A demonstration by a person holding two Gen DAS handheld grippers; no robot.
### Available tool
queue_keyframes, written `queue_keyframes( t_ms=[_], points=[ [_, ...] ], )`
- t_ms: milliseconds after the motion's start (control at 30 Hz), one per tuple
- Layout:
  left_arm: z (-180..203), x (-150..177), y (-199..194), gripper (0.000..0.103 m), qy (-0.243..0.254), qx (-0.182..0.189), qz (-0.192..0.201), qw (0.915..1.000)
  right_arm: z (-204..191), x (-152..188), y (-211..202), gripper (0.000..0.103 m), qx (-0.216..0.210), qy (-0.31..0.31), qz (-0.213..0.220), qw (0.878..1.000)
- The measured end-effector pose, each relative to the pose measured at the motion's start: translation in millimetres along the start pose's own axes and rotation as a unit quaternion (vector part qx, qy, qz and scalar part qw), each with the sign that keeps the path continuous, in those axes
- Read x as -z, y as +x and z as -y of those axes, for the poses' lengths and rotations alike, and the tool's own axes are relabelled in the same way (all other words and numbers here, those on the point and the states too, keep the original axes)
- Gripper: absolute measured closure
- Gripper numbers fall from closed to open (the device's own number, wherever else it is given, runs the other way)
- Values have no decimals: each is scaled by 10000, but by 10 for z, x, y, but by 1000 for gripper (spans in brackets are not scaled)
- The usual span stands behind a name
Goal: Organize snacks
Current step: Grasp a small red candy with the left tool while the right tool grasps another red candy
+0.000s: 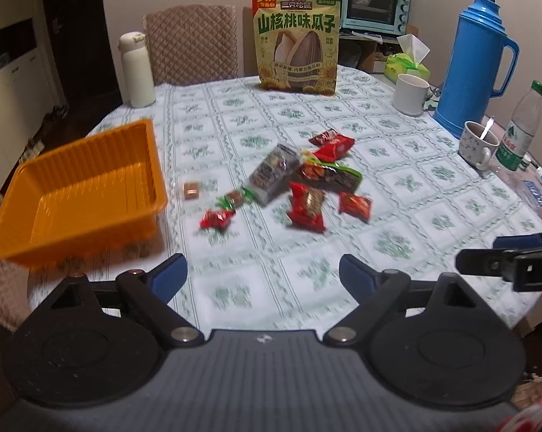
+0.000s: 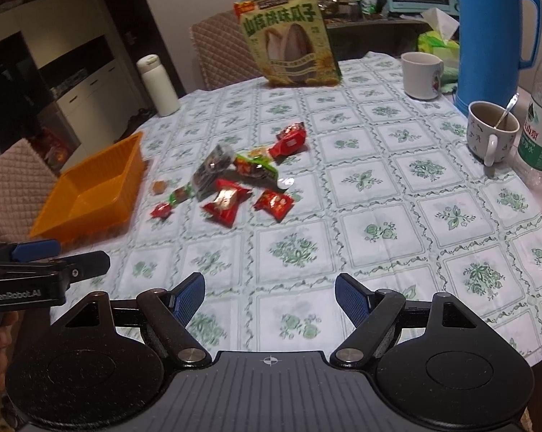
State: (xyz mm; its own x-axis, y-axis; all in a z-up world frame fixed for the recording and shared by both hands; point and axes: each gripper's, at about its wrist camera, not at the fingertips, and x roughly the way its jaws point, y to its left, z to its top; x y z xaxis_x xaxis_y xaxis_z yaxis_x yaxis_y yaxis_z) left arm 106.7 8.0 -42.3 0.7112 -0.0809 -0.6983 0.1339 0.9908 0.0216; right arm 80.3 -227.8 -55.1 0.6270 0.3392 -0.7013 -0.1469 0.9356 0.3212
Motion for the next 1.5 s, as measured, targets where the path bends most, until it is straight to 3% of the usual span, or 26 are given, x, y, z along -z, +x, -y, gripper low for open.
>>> queue_keyframes(
  t_ms=[300,633,1000,1267,1500],
  points=[
    [-163,-124,625,30,274,-77,-95,9995,43,-150,369,24,224,252,-86,9994],
    [-255,-257,1188,61,381,-234,-335,9984,39,-314,716,24,326,294,-211,9988],
    [-300,-283,1477,63,110,-524,-494,9973,88,-450,968,24,262,196,-219,9992],
    [-344,-252,1589,75,-207,-623,-523,9965,98,-520,1119,24,192,54,-239,9995],
    [-299,-226,1557,82,-45,-624,-450,9970,119,-549,1178,24,140,-81,-268,9995]
  ],
)
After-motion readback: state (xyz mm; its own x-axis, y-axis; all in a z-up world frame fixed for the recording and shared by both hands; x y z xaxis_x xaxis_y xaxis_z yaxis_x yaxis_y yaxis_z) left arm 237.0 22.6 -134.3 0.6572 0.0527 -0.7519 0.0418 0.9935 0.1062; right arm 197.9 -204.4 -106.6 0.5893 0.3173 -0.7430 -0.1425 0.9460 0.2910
